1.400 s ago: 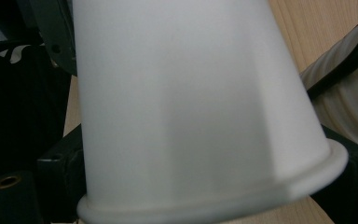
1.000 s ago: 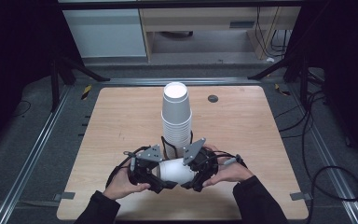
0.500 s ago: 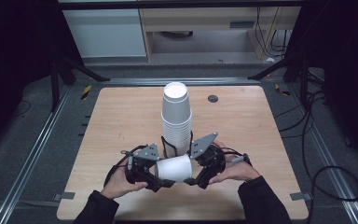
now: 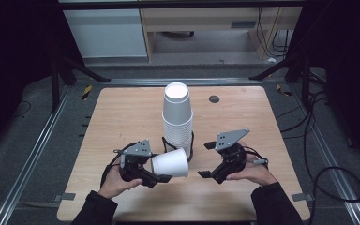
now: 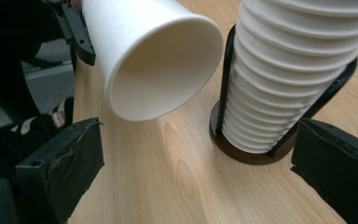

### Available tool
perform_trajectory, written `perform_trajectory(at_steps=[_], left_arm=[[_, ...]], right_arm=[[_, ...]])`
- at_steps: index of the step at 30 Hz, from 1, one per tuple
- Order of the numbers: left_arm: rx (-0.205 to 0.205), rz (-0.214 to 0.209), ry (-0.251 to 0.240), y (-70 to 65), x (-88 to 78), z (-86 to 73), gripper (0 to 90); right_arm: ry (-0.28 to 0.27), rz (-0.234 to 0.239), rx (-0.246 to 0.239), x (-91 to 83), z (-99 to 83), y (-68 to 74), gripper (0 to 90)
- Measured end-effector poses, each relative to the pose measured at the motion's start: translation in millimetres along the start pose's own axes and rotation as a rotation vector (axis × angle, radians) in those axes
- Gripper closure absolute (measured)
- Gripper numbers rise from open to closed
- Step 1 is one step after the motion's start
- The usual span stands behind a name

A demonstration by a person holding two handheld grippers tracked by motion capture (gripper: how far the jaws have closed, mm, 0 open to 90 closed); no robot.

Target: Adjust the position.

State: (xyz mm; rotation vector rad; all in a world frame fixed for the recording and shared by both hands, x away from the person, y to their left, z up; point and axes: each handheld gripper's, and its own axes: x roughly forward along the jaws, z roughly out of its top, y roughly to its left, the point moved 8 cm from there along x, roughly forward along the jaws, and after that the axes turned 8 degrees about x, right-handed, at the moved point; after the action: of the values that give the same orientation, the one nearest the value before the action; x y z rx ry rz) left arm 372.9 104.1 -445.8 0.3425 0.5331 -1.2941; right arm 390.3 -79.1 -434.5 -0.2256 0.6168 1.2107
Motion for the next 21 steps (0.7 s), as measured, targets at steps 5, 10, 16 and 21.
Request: perform_trajectory(at_steps=[5,10,16,21], left_arm=[[-0.004,-0.01,-0.039,-0.6,-0.4,2.9,20.5],[0.004,-0.029,-0.059,-4.1,2.4,5.5,20.5],[0.017,-0.042,-0.095,-7.3,4.4,10.4,20.5],[0.025,-0.056,-0.113,-9.4,8.0,13.0,20.5]], right_arm=[[-0.035,-0.012,0.028,-5.7,-2.4,-2.5,2.4],[-0.062,0.007,0.04,-7.5,-2.3,1.5,2.7],[-0.075,0.031,0.053,-4.6,-4.2,5.5,2.7],[-0.09,0.052,0.064,-3.3,-2.8,8.1,2.8]])
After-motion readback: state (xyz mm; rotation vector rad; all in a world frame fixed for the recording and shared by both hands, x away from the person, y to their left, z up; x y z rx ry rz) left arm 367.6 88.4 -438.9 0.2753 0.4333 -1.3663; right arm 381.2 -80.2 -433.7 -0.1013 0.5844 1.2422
